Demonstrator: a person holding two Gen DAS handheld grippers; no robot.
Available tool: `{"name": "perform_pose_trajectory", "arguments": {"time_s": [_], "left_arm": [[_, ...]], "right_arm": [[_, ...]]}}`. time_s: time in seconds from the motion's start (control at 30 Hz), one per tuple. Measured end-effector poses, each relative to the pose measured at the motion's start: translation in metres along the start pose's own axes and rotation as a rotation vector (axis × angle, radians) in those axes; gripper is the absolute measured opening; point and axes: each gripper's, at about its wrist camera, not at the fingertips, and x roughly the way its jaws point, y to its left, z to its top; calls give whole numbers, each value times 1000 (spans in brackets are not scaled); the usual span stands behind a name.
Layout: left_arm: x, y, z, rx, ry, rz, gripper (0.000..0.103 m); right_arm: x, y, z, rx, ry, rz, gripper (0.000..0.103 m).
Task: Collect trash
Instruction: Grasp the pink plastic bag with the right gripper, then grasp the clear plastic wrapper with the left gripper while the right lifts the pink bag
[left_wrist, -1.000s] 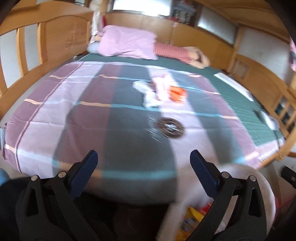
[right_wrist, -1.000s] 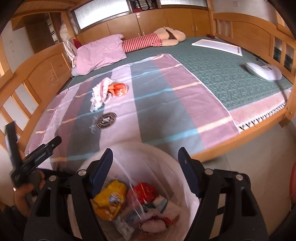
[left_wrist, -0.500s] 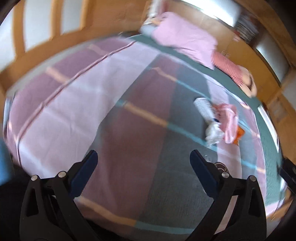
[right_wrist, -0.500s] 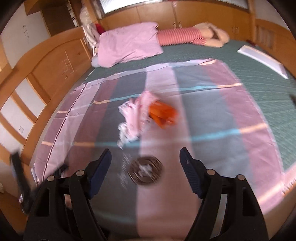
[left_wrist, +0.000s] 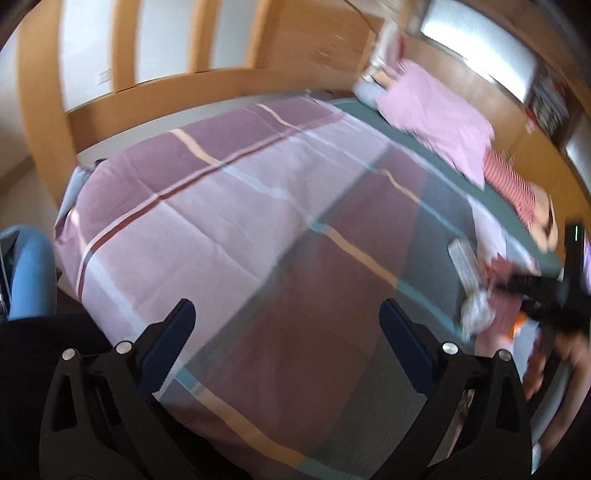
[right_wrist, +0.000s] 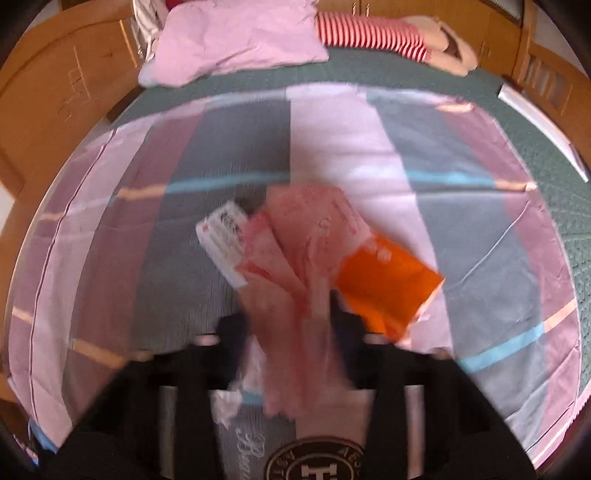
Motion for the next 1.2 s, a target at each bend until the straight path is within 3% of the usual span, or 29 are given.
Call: {"name": "perform_pose_trajectory", "arguments": {"time_s": [0.17,0.3,0.37,0.47,0.53,0.57,0.63,0.7,0.77,0.83,0.97,1.0,1.03,1.1,1.13,1.17,1.2], "left_arm": [[-3,17,3,-107,-5,-19,99],[-4,25,3,-160,-5,-38,99],[-1,26,2,-164,11,-44,99],[2,21,1,-141,31,-46,99],[12,7,3,-102,94,-54,99],[21,-5,5,-100,159,-87,99],[32,-30,10,-100,209,-184,99],[43,-68,15,-11,206,-263,99],[61,-119,13,167,179,-336,99],[81,-152,7,287,214,-353,99],[116,-186,-5,322,320,-441,98],[121,-191,-8,332,333,-449,93],[125,-196,-11,353,334,-443,77],[126,-201,-16,393,315,-431,61],[125,-203,-18,416,307,-442,50],[125,-203,-18,430,313,-456,32],[123,-203,-21,442,325,-474,25]], "right_arm": [[-27,13,-32,-115,15,95,20],[-53,26,-75,-213,111,249,20],[-73,23,-88,-231,81,257,20],[-111,0,-97,-180,-3,262,20],[-136,-29,-107,-94,-45,266,20],[-142,-40,-109,-59,-62,270,20],[-167,-72,-129,27,-119,274,20],[-189,-97,-149,84,-173,247,21],[-207,-121,-173,133,-213,204,21],[-219,-145,-195,182,-226,139,21],[-226,-172,-211,224,-207,32,21],[-227,-174,-212,229,-209,25,21],[-226,-176,-214,235,-214,26,21],[-225,-175,-212,247,-221,34,21],[-222,-173,-211,250,-221,39,21],[-224,-173,-213,251,-223,42,21],[-224,-169,-214,246,-227,43,21]]}}
